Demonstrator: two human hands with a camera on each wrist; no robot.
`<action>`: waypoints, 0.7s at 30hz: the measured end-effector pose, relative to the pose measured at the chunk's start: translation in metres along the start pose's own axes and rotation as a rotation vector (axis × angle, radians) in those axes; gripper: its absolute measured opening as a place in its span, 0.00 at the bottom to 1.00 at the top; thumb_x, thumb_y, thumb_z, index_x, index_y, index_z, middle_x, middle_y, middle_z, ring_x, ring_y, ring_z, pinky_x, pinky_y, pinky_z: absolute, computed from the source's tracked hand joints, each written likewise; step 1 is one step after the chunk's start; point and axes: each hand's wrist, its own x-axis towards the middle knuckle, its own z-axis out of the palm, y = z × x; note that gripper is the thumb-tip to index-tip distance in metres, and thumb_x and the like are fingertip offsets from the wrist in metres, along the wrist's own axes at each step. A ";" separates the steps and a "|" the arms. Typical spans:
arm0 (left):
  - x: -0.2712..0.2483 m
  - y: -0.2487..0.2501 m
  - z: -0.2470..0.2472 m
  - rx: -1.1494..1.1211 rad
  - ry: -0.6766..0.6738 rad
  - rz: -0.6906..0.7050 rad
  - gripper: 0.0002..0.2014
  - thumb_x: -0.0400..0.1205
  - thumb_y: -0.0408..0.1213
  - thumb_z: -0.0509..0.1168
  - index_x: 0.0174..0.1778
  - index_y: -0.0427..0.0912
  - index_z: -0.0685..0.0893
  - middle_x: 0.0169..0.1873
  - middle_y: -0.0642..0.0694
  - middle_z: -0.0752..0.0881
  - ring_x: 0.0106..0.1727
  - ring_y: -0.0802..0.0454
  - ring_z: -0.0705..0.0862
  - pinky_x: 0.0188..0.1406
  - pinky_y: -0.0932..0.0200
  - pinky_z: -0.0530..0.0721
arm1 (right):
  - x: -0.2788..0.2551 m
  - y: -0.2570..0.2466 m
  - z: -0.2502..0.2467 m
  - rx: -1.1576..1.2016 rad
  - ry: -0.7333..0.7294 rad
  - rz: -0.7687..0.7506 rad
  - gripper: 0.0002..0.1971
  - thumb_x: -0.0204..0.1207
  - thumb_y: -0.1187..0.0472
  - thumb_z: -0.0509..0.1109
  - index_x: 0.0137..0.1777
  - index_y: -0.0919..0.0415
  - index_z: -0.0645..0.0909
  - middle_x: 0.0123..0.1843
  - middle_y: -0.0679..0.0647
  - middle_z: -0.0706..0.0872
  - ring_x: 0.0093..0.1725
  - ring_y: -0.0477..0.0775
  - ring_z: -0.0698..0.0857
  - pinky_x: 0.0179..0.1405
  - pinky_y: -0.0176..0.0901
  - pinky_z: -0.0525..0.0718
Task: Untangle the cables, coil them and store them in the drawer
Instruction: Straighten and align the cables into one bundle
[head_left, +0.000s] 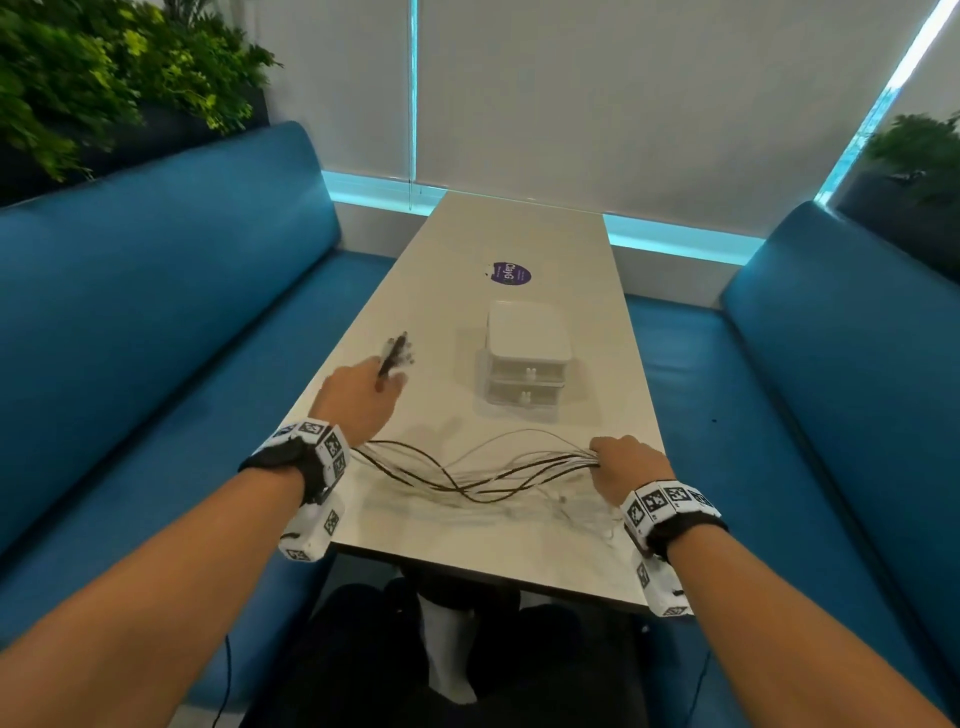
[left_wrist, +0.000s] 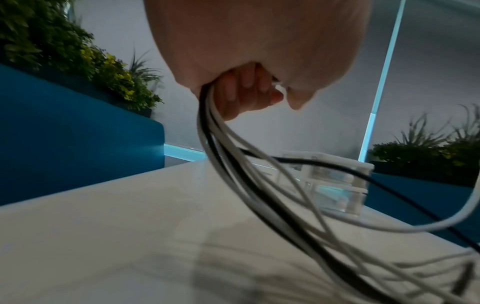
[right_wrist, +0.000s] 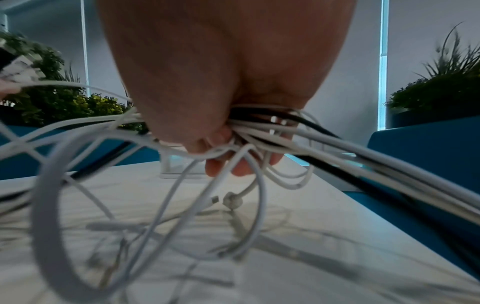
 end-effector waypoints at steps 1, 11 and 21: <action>-0.006 0.003 0.005 -0.010 -0.042 0.019 0.18 0.85 0.56 0.60 0.40 0.45 0.74 0.35 0.42 0.84 0.38 0.40 0.82 0.36 0.51 0.78 | 0.001 -0.002 0.000 -0.008 -0.015 0.002 0.09 0.79 0.58 0.59 0.52 0.56 0.80 0.48 0.56 0.84 0.47 0.62 0.86 0.42 0.47 0.81; -0.036 -0.009 0.032 0.260 -0.527 0.262 0.51 0.57 0.85 0.64 0.69 0.51 0.80 0.59 0.52 0.87 0.55 0.50 0.84 0.59 0.49 0.82 | 0.003 0.012 -0.001 0.005 -0.099 0.301 0.09 0.80 0.64 0.59 0.54 0.58 0.80 0.52 0.55 0.84 0.53 0.61 0.86 0.56 0.56 0.84; -0.037 -0.003 0.033 0.684 -0.515 0.372 0.20 0.88 0.55 0.57 0.59 0.44 0.84 0.53 0.44 0.85 0.45 0.46 0.80 0.42 0.55 0.73 | -0.002 0.009 0.006 0.060 -0.077 0.197 0.07 0.79 0.61 0.58 0.49 0.56 0.78 0.44 0.53 0.82 0.43 0.58 0.84 0.43 0.48 0.83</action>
